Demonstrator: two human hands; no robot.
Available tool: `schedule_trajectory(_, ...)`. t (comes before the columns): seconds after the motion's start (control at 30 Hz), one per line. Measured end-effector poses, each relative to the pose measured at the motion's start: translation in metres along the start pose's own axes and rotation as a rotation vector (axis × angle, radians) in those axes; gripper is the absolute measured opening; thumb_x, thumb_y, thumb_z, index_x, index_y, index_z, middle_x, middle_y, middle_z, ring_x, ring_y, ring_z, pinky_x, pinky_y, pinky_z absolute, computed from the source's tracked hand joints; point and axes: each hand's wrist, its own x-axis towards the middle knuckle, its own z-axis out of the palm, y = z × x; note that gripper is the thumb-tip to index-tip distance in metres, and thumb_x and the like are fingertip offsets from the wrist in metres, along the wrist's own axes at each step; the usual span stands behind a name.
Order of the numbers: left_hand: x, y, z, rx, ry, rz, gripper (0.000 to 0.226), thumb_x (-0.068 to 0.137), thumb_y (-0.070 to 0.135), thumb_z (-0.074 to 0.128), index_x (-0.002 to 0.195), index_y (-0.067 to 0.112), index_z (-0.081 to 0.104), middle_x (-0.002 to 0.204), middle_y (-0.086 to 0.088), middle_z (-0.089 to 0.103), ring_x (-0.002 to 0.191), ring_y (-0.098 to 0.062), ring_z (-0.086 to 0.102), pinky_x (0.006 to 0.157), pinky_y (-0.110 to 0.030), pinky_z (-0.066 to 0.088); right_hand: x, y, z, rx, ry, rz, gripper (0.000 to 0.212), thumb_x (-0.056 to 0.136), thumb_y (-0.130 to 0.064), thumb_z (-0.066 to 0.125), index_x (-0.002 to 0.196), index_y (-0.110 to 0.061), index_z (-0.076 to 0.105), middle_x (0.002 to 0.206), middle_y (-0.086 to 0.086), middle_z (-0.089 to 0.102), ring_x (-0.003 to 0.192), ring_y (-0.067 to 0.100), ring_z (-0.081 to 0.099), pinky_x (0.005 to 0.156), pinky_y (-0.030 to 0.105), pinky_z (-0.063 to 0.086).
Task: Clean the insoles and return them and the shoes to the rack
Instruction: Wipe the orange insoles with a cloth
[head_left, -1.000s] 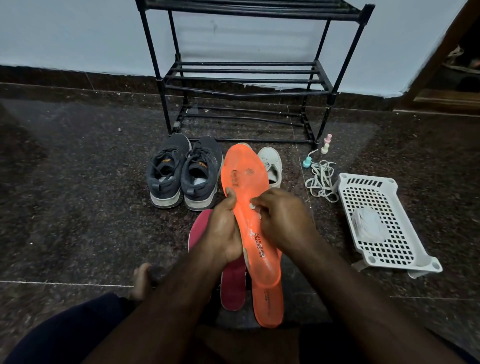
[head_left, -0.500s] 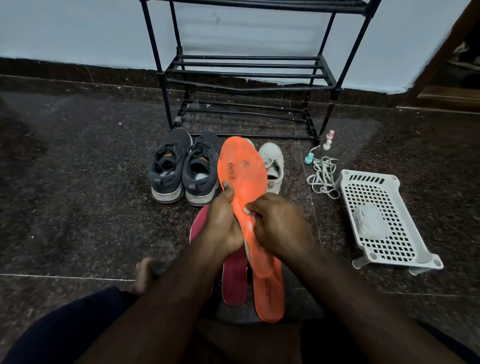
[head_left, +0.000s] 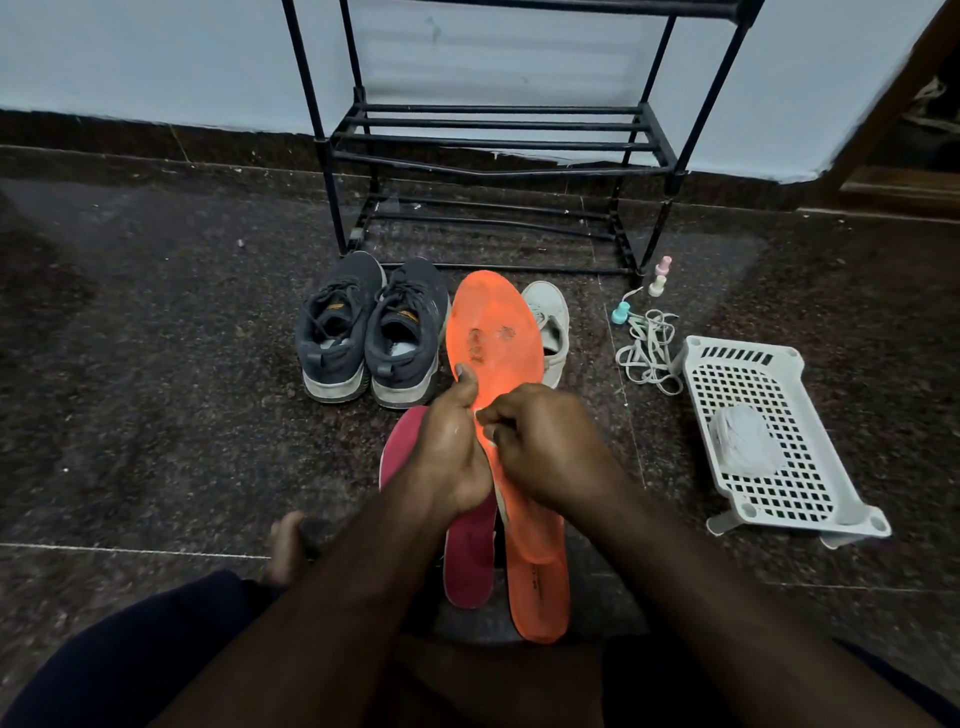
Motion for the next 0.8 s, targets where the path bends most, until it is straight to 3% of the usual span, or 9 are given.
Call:
schedule_trajectory(0.1, 0.001, 0.004, 0.001, 0.014, -0.012, -0.003, 0.062, 0.102, 0.058, 0.031, 0.103, 0.008, 0.069, 0.095, -0.012, 0.076, 0.083, -0.025, 0.074, 0.078, -0.038, 0.052, -0.004, 0.002, -0.008, 0.048, -0.068, 0.057, 0.022, 0.085, -0.013, 0.063, 0.099, -0.023, 0.077, 0.098, -0.003, 0.074, 0.093, 0.013, 0.066, 0.081, 0.024, 0.046)
schedule_trajectory(0.27, -0.006, -0.005, 0.004, -0.045, -0.072, -0.054, 0.063, 0.104, 0.054, 0.032, 0.086, 0.008, 0.07, 0.082, -0.011, 0.073, 0.079, -0.022, 0.073, 0.075, -0.034, 0.054, 0.005, -0.001, -0.005, 0.099, 0.241, 0.039, 0.016, 0.08, -0.009, 0.067, 0.092, -0.017, 0.076, 0.09, 0.002, 0.072, 0.086, 0.019, 0.065, 0.08, 0.028, 0.046)
schedule_trajectory(0.37, -0.008, -0.004, 0.002, -0.042, -0.057, -0.047, 0.059, 0.102, 0.056, 0.035, 0.096, 0.007, 0.067, 0.088, -0.011, 0.072, 0.084, -0.023, 0.072, 0.08, -0.036, 0.053, 0.004, -0.002, -0.002, 0.01, 0.106, 0.062, 0.016, 0.085, -0.017, 0.062, 0.096, -0.02, 0.074, 0.094, 0.001, 0.073, 0.09, 0.021, 0.066, 0.079, 0.033, 0.05)
schedule_trajectory(0.43, -0.007, -0.001, 0.002, -0.006, -0.046, -0.031, 0.058, 0.102, 0.056, 0.034, 0.098, 0.008, 0.067, 0.083, -0.009, 0.073, 0.076, -0.022, 0.073, 0.076, -0.036, 0.053, 0.0, 0.001, -0.002, -0.021, 0.003, 0.093, 0.016, 0.086, -0.02, 0.061, 0.096, -0.023, 0.073, 0.094, -0.002, 0.073, 0.091, 0.018, 0.066, 0.075, 0.028, 0.048)
schedule_trajectory(0.5, -0.006, -0.001, 0.004, -0.005, -0.054, -0.02, 0.058, 0.103, 0.055, 0.033, 0.101, 0.009, 0.068, 0.089, -0.01, 0.075, 0.079, -0.024, 0.074, 0.078, -0.037, 0.053, -0.002, 0.006, -0.007, 0.04, -0.046, 0.12, 0.014, 0.084, -0.017, 0.064, 0.092, -0.022, 0.075, 0.089, -0.003, 0.074, 0.087, 0.013, 0.066, 0.071, 0.023, 0.044)
schedule_trajectory(0.6, -0.007, -0.001, 0.005, -0.024, -0.082, -0.024, 0.064, 0.103, 0.055, 0.03, 0.098, 0.006, 0.07, 0.091, -0.014, 0.075, 0.081, -0.026, 0.074, 0.075, -0.036, 0.059, 0.0, 0.007, -0.014, 0.208, 0.043, 0.155, 0.008, 0.083, -0.017, 0.069, 0.086, -0.021, 0.076, 0.08, -0.007, 0.073, 0.075, 0.005, 0.065, 0.067, 0.019, 0.045)
schedule_trajectory(0.7, -0.009, -0.002, 0.005, -0.044, -0.096, -0.042, 0.063, 0.102, 0.056, 0.032, 0.1, 0.004, 0.068, 0.093, -0.015, 0.07, 0.088, -0.027, 0.07, 0.084, -0.038, 0.056, 0.005, 0.003, -0.01, 0.196, 0.215, 0.108, 0.008, 0.083, -0.018, 0.07, 0.088, -0.02, 0.076, 0.082, -0.007, 0.074, 0.078, 0.006, 0.065, 0.07, 0.018, 0.044)
schedule_trajectory(0.8, -0.007, -0.002, 0.002, -0.025, -0.075, -0.068, 0.062, 0.1, 0.059, 0.036, 0.104, 0.005, 0.066, 0.096, -0.016, 0.071, 0.093, -0.029, 0.069, 0.091, -0.042, 0.051, 0.001, 0.0, -0.006, 0.119, 0.089, 0.077, 0.015, 0.084, -0.017, 0.067, 0.094, -0.023, 0.076, 0.089, -0.005, 0.075, 0.083, 0.01, 0.066, 0.069, 0.017, 0.04)
